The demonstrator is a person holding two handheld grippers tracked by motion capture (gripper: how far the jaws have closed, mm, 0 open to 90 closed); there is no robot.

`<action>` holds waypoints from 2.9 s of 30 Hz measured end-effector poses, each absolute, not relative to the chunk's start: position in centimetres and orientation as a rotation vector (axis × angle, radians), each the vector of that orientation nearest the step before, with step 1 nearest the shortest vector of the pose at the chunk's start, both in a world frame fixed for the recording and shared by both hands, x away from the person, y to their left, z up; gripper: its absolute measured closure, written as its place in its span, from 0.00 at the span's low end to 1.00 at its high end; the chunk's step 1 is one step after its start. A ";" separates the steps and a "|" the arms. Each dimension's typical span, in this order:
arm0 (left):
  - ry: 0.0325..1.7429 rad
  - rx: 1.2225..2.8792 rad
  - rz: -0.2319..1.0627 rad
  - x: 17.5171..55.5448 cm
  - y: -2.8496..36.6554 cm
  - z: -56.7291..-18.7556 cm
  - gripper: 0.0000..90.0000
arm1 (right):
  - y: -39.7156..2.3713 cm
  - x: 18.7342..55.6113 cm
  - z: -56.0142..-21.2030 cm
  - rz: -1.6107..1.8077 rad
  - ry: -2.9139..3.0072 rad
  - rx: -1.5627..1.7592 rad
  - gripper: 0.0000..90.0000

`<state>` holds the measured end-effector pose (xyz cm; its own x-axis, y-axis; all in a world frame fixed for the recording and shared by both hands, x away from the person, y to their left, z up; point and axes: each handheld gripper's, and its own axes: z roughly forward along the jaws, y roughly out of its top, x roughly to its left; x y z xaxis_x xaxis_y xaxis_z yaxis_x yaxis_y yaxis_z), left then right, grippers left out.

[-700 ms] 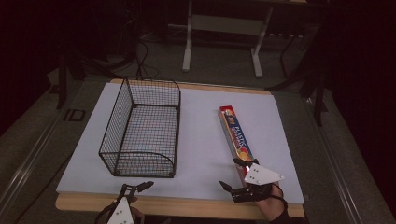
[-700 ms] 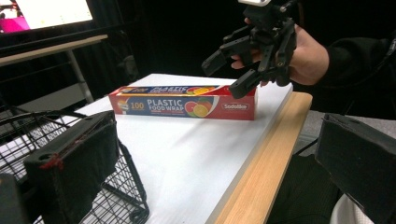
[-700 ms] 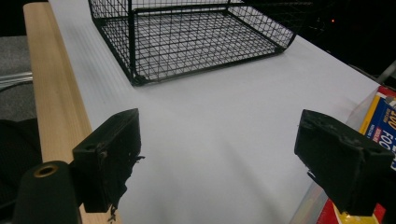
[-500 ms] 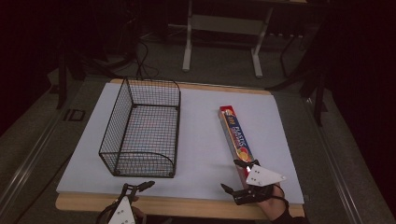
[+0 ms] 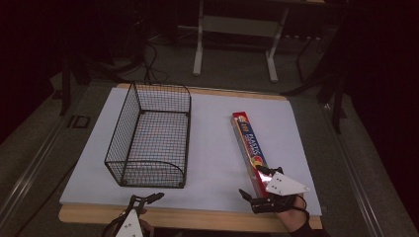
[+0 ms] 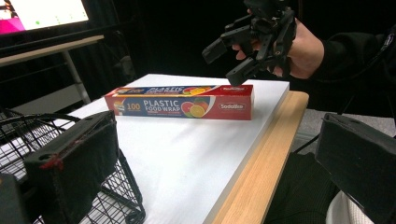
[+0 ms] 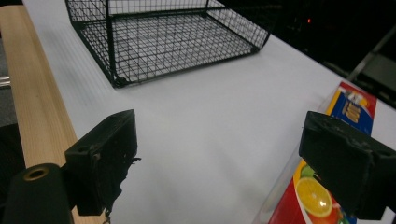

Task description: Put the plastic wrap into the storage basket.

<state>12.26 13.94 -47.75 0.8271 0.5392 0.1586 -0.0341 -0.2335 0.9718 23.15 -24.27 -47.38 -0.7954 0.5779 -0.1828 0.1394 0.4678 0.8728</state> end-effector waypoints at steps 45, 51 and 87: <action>0.372 1.716 0.537 12.1 13.9 -47.7 0.00 | -25.3 30.8 -47.5 0.845 2.286 1.282 0.12; 0.362 1.695 0.517 12.1 14.0 -47.6 0.00 | -24.8 32.6 -47.2 0.820 2.316 1.409 0.12; 0.362 1.718 0.517 12.0 13.8 -47.6 0.00 | -21.7 40.1 -49.0 0.417 2.408 1.618 0.15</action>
<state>12.01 13.78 -47.61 0.8507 0.5063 0.1416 -0.0391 -0.2076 0.9774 40.15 -21.70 -49.03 -0.3752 0.9268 -0.0165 0.8672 0.3572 0.3470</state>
